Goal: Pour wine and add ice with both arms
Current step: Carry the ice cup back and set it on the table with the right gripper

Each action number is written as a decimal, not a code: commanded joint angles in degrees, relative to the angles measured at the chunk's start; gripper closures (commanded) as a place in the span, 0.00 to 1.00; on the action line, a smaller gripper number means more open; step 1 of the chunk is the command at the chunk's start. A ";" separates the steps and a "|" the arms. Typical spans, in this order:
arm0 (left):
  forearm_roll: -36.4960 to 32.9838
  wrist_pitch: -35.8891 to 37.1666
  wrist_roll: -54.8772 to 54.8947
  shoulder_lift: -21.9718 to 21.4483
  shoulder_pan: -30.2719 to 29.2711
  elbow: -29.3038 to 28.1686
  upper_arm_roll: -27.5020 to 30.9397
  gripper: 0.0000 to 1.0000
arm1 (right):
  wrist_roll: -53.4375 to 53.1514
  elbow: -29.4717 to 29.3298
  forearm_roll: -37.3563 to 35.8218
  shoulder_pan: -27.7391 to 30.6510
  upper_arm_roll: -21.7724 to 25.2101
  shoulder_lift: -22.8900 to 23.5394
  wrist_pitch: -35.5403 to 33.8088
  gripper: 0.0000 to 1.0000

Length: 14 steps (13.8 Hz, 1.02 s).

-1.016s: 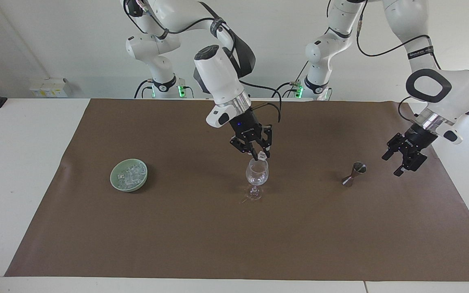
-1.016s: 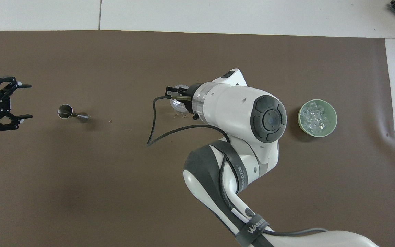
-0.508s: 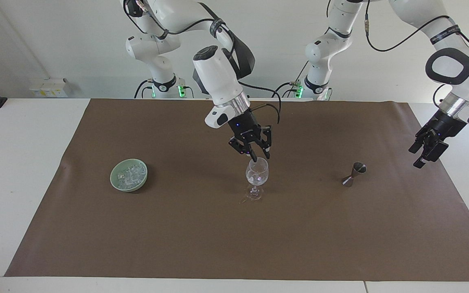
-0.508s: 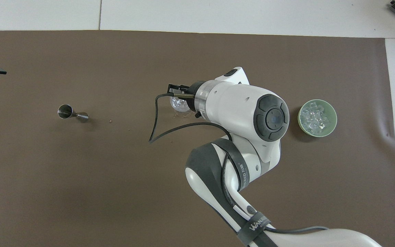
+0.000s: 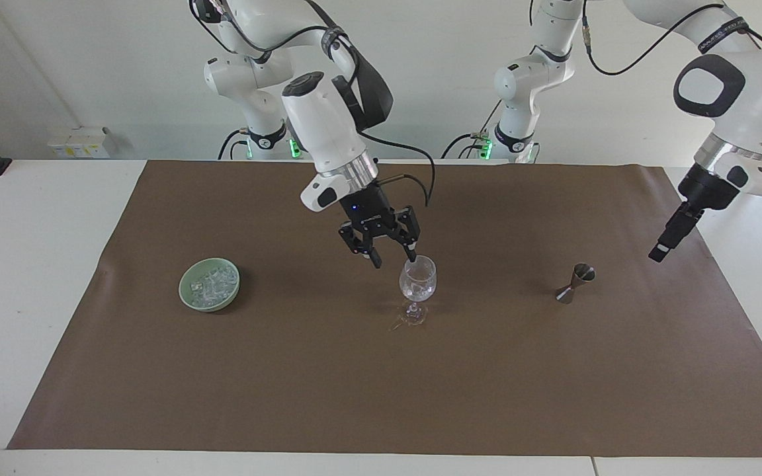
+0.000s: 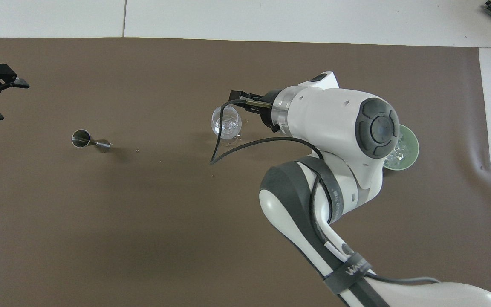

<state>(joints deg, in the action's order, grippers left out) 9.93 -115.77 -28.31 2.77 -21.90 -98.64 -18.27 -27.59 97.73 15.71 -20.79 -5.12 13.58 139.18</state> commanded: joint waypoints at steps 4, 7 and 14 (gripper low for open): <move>-3.59 12.83 13.35 -1.89 9.49 8.89 7.18 0.00 | 8.16 5.18 -7.34 9.35 -0.41 -9.95 -13.39 0.00; -6.92 16.36 18.89 -2.33 16.09 9.78 12.11 0.00 | 10.79 5.02 -12.18 12.69 -0.41 -15.31 -23.49 0.00; -9.14 22.17 29.19 -8.03 17.33 4.52 10.80 0.00 | 14.93 3.17 -14.22 16.13 -0.15 -23.06 -37.66 0.00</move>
<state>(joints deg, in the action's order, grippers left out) 2.05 -93.66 -0.61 -2.00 -5.39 -89.90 -7.92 -13.94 100.33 2.77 -5.45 -4.74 -7.05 103.61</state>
